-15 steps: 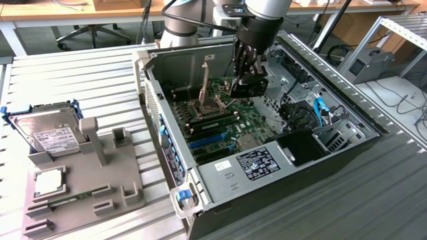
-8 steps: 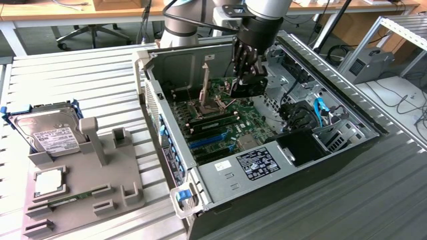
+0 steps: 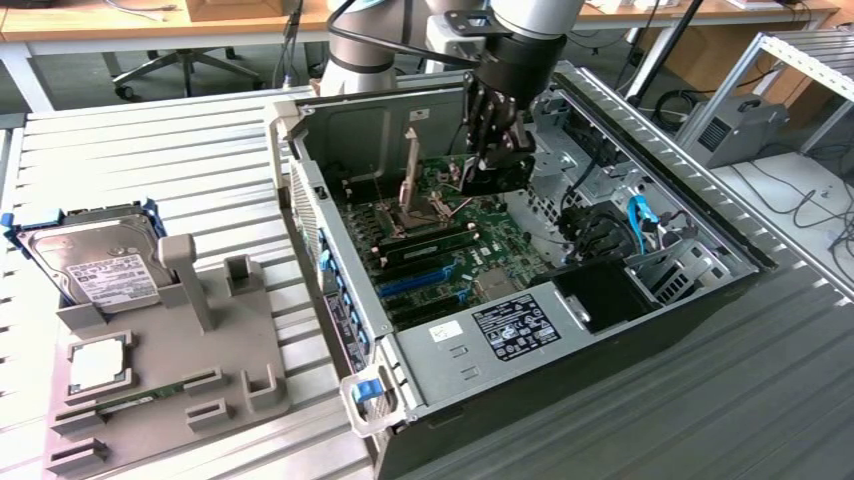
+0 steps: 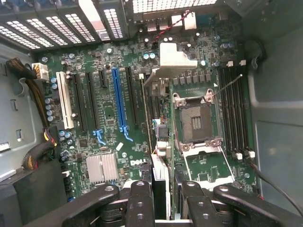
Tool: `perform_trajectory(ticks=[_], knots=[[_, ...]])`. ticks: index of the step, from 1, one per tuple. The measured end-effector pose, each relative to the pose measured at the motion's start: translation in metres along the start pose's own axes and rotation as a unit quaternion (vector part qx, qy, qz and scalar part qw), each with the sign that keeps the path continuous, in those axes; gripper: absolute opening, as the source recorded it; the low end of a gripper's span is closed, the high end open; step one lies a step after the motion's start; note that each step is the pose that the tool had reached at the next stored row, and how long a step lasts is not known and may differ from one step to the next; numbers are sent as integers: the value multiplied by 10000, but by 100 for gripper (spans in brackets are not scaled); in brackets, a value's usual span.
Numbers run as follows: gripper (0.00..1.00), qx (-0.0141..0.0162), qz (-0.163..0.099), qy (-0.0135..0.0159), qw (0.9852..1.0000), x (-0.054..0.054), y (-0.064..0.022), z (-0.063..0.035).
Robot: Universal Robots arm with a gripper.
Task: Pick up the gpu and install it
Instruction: 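Insert the gpu into the slot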
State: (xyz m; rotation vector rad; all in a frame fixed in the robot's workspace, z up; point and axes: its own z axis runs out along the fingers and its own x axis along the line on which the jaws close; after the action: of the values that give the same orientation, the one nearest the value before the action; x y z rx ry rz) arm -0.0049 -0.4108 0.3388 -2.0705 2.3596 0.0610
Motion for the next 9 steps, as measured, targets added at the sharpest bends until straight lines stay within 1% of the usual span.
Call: perform_trajectory(ticks=[9], knots=[[29, -5, -187, 5, 9998, 0, 0, 0]])
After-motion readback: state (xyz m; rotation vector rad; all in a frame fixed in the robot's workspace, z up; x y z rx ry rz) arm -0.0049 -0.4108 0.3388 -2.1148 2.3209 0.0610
